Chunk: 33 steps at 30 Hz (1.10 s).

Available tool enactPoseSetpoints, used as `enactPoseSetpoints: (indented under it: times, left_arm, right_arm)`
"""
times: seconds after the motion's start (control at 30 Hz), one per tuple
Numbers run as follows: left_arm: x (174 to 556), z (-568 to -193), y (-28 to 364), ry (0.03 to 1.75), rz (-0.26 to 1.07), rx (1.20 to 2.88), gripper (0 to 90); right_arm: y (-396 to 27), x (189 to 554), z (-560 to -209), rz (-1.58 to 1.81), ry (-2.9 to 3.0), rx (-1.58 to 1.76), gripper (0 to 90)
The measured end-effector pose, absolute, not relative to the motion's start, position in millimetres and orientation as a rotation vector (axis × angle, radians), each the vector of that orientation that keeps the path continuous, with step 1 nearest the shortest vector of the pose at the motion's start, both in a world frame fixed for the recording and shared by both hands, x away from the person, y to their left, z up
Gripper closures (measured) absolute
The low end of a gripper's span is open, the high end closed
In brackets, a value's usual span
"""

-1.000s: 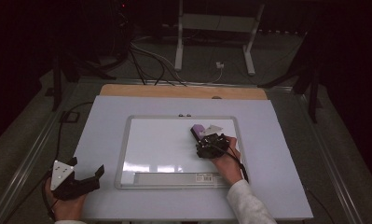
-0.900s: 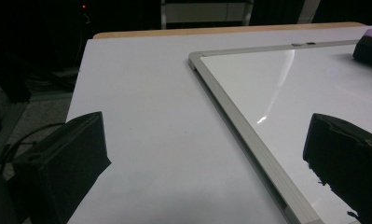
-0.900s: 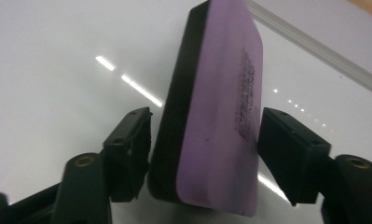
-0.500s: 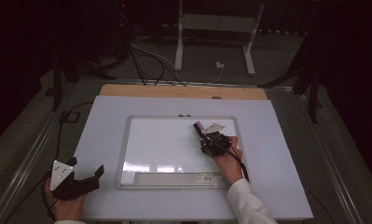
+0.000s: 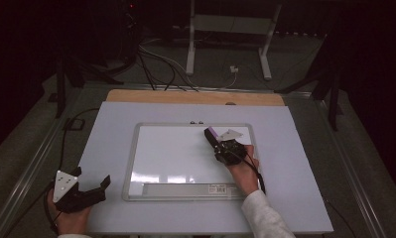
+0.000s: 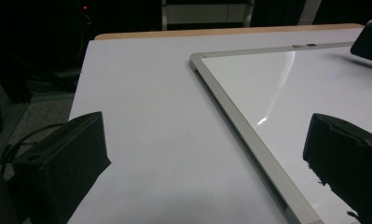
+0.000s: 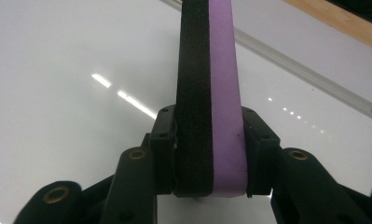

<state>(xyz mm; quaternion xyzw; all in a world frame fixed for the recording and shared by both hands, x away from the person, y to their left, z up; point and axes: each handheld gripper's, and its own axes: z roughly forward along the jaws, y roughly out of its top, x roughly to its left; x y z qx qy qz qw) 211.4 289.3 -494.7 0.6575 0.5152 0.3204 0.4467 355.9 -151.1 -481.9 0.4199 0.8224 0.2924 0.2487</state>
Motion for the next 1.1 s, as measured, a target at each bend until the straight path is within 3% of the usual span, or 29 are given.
enactPoseSetpoints:
  times: [1.1]
  left_arm:
    - [212, -495, 289, 1.278, 0.79, 1.631, 0.6]
  right_arm:
    - [-172, 358, -465, 0.885, 2.088, 1.282, 63.5]
